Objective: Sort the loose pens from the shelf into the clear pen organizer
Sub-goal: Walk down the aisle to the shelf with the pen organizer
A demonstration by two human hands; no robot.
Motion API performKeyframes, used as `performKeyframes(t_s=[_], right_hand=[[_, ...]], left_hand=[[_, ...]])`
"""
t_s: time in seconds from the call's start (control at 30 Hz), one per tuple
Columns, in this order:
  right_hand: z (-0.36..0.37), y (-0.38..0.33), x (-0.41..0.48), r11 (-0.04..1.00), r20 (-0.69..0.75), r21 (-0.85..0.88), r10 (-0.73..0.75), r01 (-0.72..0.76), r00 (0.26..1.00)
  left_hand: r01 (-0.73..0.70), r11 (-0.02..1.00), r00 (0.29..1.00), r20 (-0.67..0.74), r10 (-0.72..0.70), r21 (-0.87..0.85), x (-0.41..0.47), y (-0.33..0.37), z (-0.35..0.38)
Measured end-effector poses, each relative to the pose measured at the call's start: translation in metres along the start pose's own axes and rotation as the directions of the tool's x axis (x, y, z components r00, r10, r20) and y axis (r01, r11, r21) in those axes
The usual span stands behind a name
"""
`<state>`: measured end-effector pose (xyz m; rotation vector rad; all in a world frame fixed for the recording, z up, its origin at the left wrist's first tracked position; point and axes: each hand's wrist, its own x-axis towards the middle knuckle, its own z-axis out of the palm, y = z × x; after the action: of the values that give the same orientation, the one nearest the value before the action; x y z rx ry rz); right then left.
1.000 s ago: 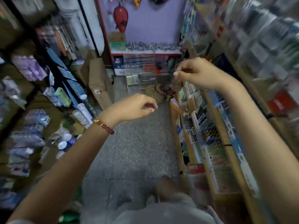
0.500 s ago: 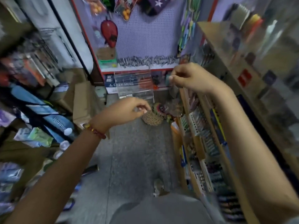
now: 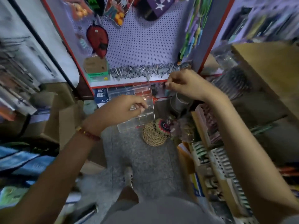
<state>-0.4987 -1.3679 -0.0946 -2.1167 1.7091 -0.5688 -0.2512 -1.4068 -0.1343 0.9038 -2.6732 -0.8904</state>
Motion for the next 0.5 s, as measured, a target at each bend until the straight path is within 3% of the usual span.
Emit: performKeyframes(t_s=[0.23,0.5], right_hand=[[0.001,0.012,0.079,0.976,-0.032,0.099,0.196,-0.192,0.98],[-0.014,0.071,0.146,0.962,-0.075,0.098,0.261,-0.253,0.962]], left_hand=[[-0.079,0.997,0.989,0.125,0.081,-0.023,0.087,-0.073,-0.067],[-0.125,0.991,0.983,0.131,0.13,-0.045,0.168,-0.114,-0.09]])
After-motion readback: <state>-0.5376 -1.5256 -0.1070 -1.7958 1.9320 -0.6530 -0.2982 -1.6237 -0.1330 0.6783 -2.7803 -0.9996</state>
